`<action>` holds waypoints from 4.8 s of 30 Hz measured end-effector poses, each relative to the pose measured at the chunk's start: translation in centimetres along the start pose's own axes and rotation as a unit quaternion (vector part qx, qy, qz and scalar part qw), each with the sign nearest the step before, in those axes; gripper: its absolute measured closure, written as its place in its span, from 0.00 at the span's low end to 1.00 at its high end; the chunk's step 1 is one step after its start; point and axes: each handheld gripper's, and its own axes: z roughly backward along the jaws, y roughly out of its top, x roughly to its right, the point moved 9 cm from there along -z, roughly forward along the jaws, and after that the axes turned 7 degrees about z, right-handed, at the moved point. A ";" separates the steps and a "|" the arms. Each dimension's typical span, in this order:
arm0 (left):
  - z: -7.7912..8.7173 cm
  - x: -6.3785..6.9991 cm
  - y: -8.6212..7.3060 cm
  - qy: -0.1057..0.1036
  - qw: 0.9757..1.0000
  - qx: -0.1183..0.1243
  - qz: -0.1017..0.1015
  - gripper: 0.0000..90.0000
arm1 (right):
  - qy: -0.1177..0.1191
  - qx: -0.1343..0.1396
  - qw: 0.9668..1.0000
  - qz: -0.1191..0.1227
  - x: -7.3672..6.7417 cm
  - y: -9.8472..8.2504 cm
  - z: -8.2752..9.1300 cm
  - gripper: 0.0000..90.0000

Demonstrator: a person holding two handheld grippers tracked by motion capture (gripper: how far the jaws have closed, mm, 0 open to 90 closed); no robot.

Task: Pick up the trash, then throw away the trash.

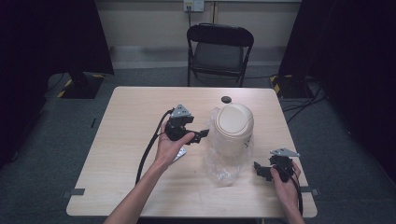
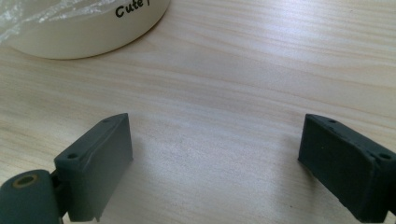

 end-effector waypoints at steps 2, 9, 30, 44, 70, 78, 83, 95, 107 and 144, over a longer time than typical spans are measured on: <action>-0.3 0.1 0.4 -0.001 1.000 0.000 0.000 0.18 | 0.000 0.000 1.000 0.000 0.0 0.0 0.0 0.10; -1.4 0.4 2.4 -0.006 1.000 0.003 -0.016 0.18 | 0.000 0.000 1.000 0.000 0.0 0.0 0.0 0.10; -5.6 0.4 3.5 -0.010 0.999 -0.030 -0.006 0.17 | 0.001 0.000 1.000 0.001 0.0 0.0 0.0 0.10; -7.2 0.3 3.1 -0.007 0.998 -0.055 0.001 0.17 | 0.001 0.000 1.000 0.001 0.0 0.0 0.0 0.10; -8.3 0.0 3.0 0.010 0.998 -0.067 -0.011 0.18 | 0.001 0.001 1.000 0.002 0.0 0.0 0.0 0.10; -5.3 -0.4 3.8 0.004 1.000 -0.029 -0.010 0.18 | 0.001 0.000 1.000 0.002 0.0 0.0 0.0 0.10; -3.1 -1.2 3.9 0.008 1.000 -0.011 -0.012 0.18 | 0.001 0.000 1.000 0.001 0.0 0.0 0.0 0.10; 1.4 -3.4 0.9 0.026 1.000 0.007 0.005 0.19 | 0.001 0.000 1.000 0.001 0.0 0.0 0.0 0.10; 5.6 -5.5 -4.6 0.063 0.998 -0.019 -0.001 0.19 | 0.001 0.000 1.000 0.001 0.0 0.0 0.0 0.10; 3.9 -8.1 -15.3 0.071 0.990 -0.124 -0.007 0.22 | 0.001 0.001 1.000 0.002 0.0 0.0 0.0 0.10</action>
